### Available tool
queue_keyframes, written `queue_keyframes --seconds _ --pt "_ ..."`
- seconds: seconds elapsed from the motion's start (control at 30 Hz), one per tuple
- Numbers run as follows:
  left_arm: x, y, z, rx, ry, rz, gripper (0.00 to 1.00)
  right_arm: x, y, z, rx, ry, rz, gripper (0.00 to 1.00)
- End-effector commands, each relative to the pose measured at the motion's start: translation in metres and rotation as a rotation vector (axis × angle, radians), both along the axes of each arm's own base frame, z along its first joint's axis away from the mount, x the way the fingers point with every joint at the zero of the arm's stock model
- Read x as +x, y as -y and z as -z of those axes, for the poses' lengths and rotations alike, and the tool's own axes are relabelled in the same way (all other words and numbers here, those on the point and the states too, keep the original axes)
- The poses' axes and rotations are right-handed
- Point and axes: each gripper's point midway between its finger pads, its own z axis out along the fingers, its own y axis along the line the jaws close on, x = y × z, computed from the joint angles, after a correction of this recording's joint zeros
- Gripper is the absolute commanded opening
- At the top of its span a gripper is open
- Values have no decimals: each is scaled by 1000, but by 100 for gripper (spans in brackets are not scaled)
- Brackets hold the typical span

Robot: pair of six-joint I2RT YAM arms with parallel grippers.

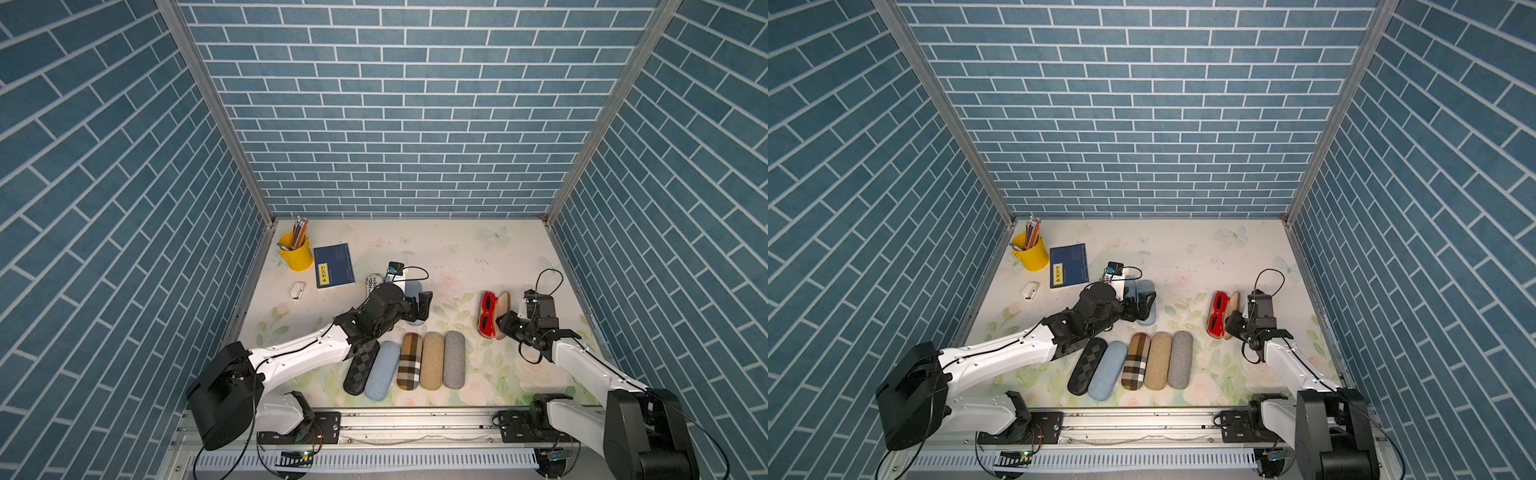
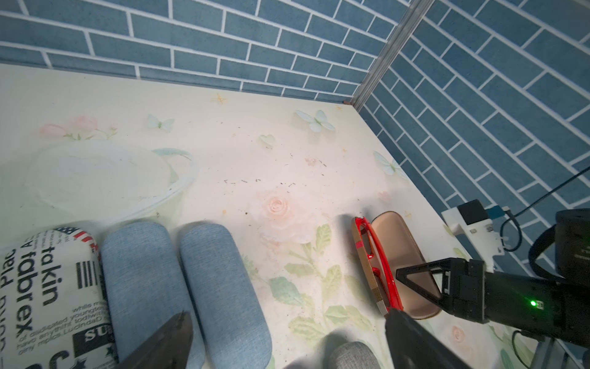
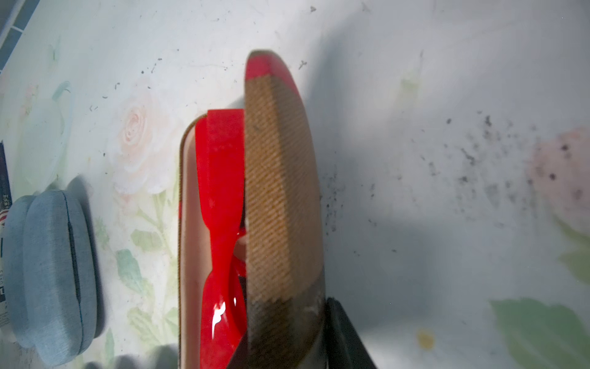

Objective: Close the glasses case
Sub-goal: Move the glasses case to the center of the board.

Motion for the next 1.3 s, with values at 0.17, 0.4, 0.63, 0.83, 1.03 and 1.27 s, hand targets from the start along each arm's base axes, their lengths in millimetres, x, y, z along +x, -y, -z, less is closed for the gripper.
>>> queue_keyframes --seconds 0.17,0.4,0.63,0.83,1.03,1.27 --pt "3 -13 8 4 -25 -23 100 20 -29 -10 14 60 -98 27" --pt "7 -22 14 3 -43 -41 100 44 -51 -23 -19 97 -168 25" --pt "11 -27 21 6 -57 -54 100 60 -77 -19 -23 90 -230 25" --pt "14 -27 26 13 -71 -58 100 62 -99 -19 -13 93 -259 25" --pt "14 -15 27 -17 -84 -17 100 65 -115 -25 23 117 -257 25" --pt "15 0 34 -50 -118 21 99 65 -129 -28 51 124 -238 25"
